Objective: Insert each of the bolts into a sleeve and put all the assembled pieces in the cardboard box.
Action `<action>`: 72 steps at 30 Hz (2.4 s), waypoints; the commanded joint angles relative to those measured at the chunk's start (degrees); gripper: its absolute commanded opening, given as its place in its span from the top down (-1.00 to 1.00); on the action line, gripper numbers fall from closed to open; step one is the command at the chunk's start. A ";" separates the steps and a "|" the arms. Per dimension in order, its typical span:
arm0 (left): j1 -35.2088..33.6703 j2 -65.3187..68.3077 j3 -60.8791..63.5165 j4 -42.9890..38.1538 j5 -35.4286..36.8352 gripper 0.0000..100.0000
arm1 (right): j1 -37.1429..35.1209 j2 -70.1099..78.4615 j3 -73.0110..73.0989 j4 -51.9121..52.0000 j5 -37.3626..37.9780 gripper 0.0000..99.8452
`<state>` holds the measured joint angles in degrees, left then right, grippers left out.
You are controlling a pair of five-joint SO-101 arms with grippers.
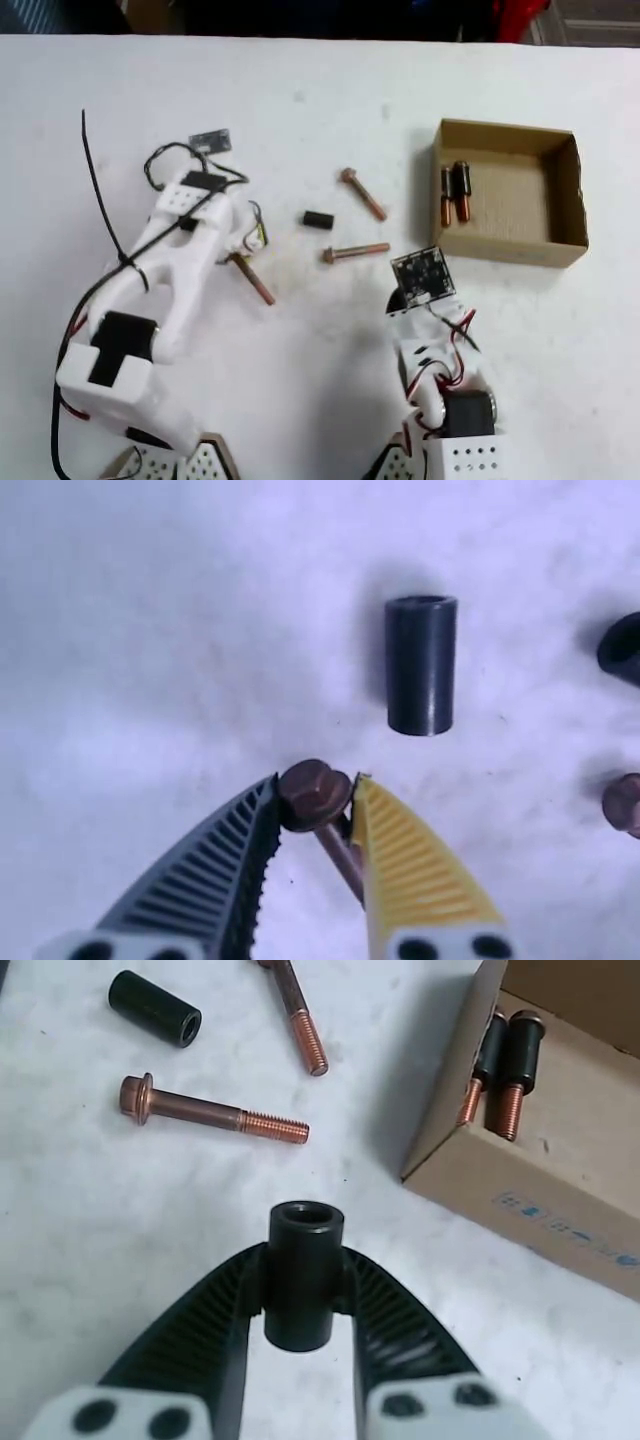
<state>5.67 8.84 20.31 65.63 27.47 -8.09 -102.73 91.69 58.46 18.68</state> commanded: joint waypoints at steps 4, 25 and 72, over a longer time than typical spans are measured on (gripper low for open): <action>-0.57 -0.40 -0.44 -0.88 -1.23 0.80 | 0.84 -0.57 -0.53 -1.54 -0.09 0.96; -0.22 -0.48 1.67 -0.79 -24.70 0.80 | 0.84 -0.57 -0.53 -1.54 -0.09 0.96; 1.27 3.03 4.04 -2.29 -0.18 0.43 | 0.84 -0.57 -0.53 -1.54 -0.09 0.96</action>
<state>7.52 11.03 26.11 64.92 26.59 -8.09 -102.73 91.69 58.46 18.68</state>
